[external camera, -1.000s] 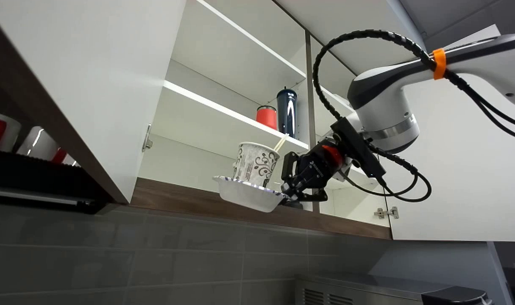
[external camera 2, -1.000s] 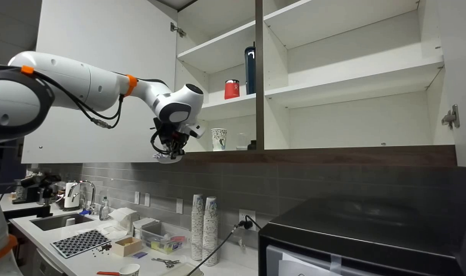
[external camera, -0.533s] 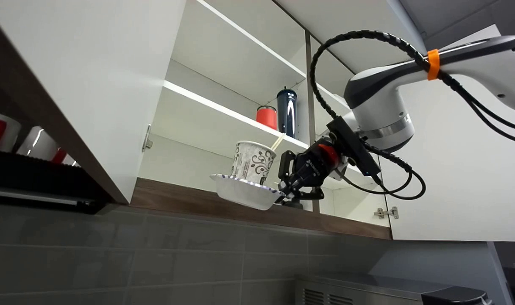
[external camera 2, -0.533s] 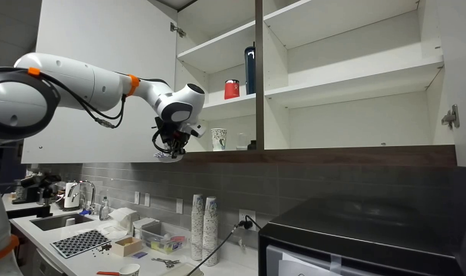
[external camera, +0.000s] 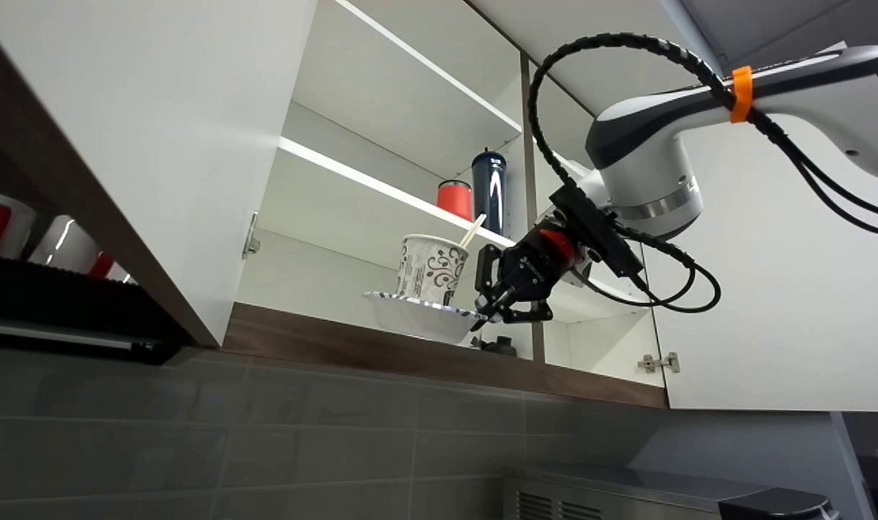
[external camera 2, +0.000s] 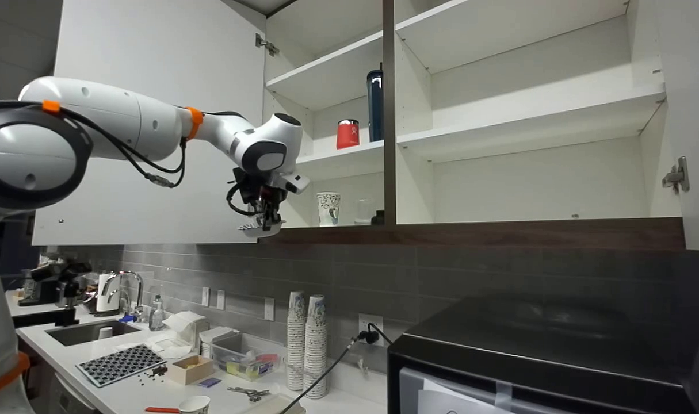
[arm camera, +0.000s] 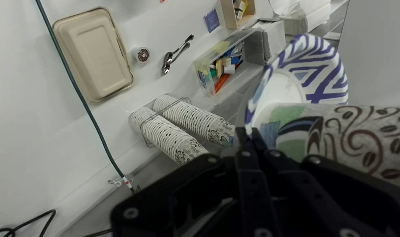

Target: Put the chopsticks in the cup, then put the bowl in the top cabinet

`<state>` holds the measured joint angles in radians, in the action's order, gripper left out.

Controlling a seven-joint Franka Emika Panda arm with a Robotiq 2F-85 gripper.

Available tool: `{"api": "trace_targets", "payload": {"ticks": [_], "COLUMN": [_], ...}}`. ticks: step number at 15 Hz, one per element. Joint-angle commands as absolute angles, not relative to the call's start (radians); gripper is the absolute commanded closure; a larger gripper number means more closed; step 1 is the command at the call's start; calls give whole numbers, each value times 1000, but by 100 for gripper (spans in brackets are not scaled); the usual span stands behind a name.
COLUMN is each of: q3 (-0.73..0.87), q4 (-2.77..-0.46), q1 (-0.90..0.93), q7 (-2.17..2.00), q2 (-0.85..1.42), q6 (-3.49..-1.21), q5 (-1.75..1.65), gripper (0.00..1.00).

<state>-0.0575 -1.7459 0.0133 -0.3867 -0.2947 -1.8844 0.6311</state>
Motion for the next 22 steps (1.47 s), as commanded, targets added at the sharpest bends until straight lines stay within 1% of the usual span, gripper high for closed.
{"api": "trace_targets", "payload": {"ticks": [1,3,4,5,9,10,22], "q3": [-72,-75,-66,-66,-64,-66,-84], "q4": [-1648,-1601,-1667,-1656,-1655,-1645,-1369], "q1": [17,21,24,25,24,23,37], "q7": [-487,-529,-474,-478,-475,-494,-746], "q2": [-235,-200,-247,-237,-237,-230,-26], "q6": [-1849,-1838,-1877,-1876,-1876,-1882,-1910], "q5": [583,582,602,602,602,604,562], "gripper": [100,100,100,98,98,100,100]}}
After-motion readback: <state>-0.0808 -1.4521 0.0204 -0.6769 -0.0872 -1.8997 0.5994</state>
